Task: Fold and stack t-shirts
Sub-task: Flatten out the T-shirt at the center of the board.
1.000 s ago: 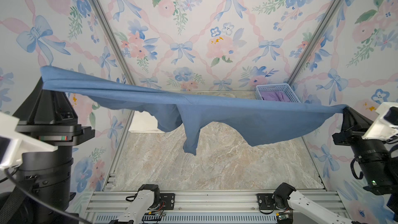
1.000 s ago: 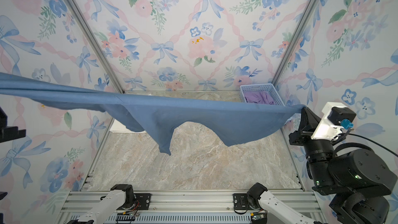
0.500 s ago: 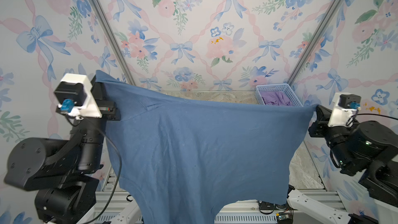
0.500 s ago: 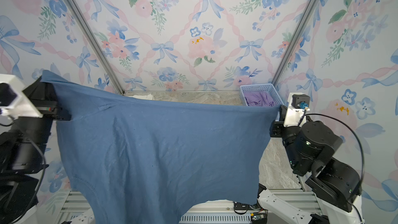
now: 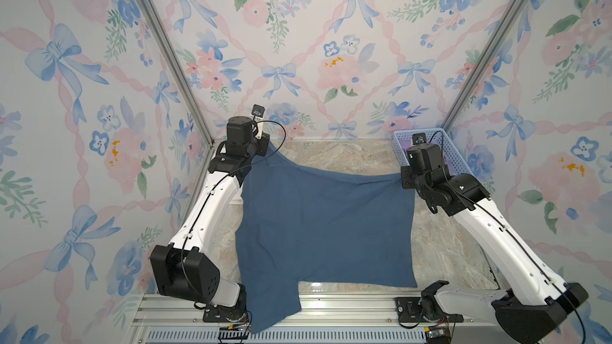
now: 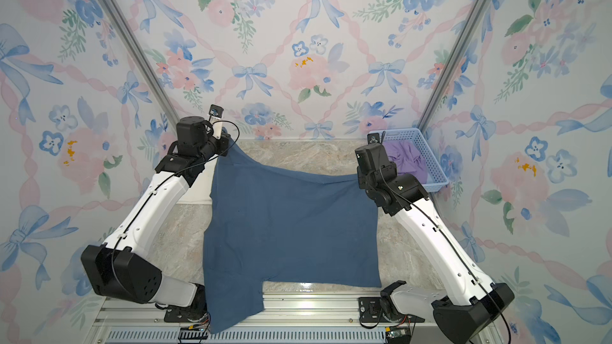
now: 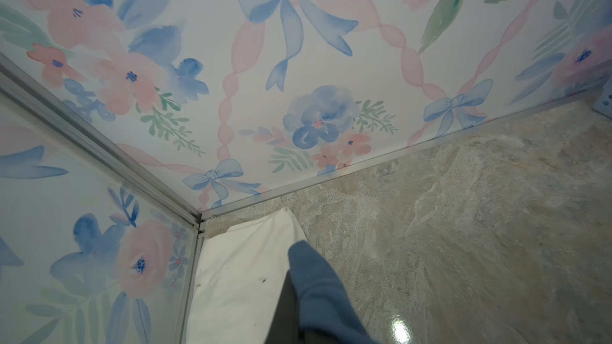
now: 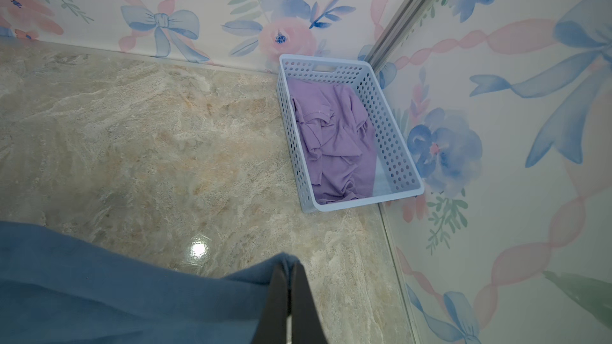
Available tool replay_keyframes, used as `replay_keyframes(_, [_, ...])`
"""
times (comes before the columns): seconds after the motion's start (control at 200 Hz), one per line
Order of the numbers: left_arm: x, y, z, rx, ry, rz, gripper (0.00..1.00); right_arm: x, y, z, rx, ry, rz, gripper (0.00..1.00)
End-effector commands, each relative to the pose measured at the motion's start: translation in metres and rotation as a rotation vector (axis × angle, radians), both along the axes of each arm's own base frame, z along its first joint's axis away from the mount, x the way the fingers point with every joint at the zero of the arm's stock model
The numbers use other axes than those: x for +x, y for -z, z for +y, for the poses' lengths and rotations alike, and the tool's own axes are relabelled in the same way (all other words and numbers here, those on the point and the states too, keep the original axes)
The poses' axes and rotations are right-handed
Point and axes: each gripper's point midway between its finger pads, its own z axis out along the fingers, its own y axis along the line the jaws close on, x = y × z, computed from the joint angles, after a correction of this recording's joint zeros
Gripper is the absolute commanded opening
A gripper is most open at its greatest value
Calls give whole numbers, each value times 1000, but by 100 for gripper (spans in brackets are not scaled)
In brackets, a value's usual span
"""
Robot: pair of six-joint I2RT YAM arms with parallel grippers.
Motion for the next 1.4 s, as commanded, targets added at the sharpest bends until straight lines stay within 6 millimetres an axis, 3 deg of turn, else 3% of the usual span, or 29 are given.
replay_keyframes(0.0, [28,-1,-5,-71,12,-35,0,23,-2,-1,102,30,-47,0])
replay_keyframes(0.18, [65,33,-3,-71,-13,20,0,60,25,-10,143,67,3,0])
replay_keyframes(0.47, [89,53,-9,-115,-24,48,0,116,73,-28,154,133,65,0])
replay_keyframes(0.585, [103,70,-11,-122,-29,72,0,140,94,-30,146,149,87,0])
replay_keyframes(0.83, [129,110,-15,-118,-37,126,0,203,116,-27,145,144,84,0])
replay_keyframes(1.13, [161,120,-12,-150,-84,106,0,267,127,-29,166,153,51,0])
replay_keyframes(1.15, [164,122,-12,-152,-91,103,0,270,127,-30,167,155,50,4])
replay_keyframes(1.19, [170,126,-11,-153,-101,102,0,276,129,-29,164,155,52,21])
replay_keyframes(1.26, [180,133,-11,-157,-109,100,0,284,135,-28,163,155,58,70])
replay_keyframes(1.275, [183,135,-12,-160,-107,100,0,285,136,-27,163,154,59,76])
replay_keyframes(1.285, [184,135,-13,-160,-106,99,4,286,136,-25,164,152,57,84])
replay_keyframes(1.34, [189,141,-14,-162,-103,102,32,288,136,-22,163,145,42,99])
replay_keyframes(1.395, [191,147,-13,-167,-120,105,56,285,133,-14,162,129,23,99])
